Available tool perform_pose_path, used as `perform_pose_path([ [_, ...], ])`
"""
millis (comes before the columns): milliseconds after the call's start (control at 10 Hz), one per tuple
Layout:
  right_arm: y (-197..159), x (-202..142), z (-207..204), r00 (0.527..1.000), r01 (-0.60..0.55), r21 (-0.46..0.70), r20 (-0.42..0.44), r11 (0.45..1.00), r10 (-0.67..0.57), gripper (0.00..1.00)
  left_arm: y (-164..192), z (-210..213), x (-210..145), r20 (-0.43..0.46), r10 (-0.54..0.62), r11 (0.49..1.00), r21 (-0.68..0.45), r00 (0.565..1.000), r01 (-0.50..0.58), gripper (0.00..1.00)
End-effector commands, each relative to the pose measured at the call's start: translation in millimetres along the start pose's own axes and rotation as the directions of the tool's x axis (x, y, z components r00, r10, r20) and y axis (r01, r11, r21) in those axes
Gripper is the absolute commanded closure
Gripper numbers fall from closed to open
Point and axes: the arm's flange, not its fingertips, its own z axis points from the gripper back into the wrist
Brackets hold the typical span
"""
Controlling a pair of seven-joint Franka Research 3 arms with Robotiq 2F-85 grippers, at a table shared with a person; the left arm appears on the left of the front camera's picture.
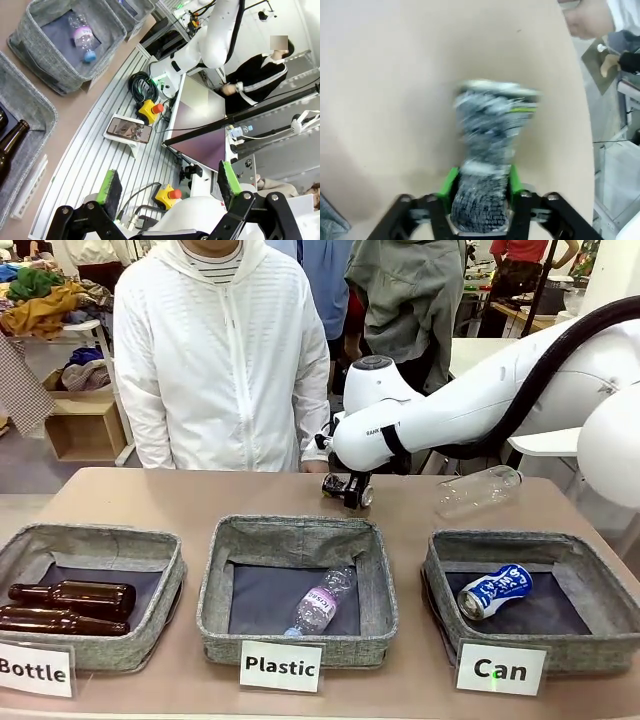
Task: Sort the can waste into the basket.
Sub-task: Pick up the can waste from the table and place it in the right Fabric basket.
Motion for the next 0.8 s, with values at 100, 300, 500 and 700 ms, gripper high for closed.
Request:
perform_pose_path([
  [100, -1, -35, 66, 0.996, -0.091, 0.017, 0.027, 0.996, 0.091, 1.00, -2, 0, -2, -0.001, 0.011, 1.000, -0.006, 1.000, -0.011, 0.00],
  [300, 6, -69, 128, 0.977, -0.215, 0.136, 0.037, 0.967, 0.212, 1.00, -2, 0, -2, -0.001, 0.011, 1.000, -0.006, 1.000, -0.011, 0.00],
  [500, 35, -148, 240, 0.962, -0.272, 0.317, 0.099, 0.909, 0.254, 1.00, -2, 0, -2, -0.001, 0.011, 1.000, -0.006, 1.000, -0.011, 0.00],
  [700, 64, -221, 304, 0.976, -0.216, 0.339, 0.068, 0.916, 0.205, 1.00, -2, 0, -2, -0.001, 0.011, 1.000, -0.006, 1.000, -0.011, 0.00],
])
